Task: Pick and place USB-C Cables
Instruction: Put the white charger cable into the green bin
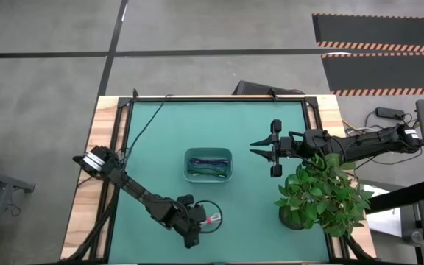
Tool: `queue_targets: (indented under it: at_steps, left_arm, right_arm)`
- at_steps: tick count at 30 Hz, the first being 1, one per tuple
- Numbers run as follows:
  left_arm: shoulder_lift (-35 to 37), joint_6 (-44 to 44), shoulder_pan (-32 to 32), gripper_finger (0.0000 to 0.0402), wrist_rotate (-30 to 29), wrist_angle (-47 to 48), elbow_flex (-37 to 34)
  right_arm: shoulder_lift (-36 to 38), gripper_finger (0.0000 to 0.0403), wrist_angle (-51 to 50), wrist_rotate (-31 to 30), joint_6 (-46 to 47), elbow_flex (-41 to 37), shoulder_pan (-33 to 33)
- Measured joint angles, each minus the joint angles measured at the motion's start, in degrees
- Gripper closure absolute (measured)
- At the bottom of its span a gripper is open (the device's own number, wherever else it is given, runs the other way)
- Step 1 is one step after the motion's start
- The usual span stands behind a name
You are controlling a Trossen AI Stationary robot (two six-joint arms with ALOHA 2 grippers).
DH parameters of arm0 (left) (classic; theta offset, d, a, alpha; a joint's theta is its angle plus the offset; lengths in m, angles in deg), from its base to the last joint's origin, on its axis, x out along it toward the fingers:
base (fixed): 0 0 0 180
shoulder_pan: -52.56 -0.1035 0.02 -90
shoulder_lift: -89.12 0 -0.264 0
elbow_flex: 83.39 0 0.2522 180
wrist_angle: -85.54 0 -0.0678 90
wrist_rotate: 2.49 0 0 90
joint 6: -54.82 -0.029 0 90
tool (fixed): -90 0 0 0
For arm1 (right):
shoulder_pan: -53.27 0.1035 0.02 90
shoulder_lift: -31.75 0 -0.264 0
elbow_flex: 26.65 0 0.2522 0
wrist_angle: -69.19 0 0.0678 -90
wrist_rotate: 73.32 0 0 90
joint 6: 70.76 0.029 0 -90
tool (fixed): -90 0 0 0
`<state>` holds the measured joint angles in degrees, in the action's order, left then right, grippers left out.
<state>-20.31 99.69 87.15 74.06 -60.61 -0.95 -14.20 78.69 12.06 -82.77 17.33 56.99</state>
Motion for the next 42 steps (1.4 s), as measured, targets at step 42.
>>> queue_targets:
  at_steps: [42]
  left_arm:
    - [15.04,-32.83,-16.14,0.0381,-0.28,17.12,5.42]
  right_arm:
    - [0.16,0.033,-3.07,-6.0,-0.62,-0.02,0.0]
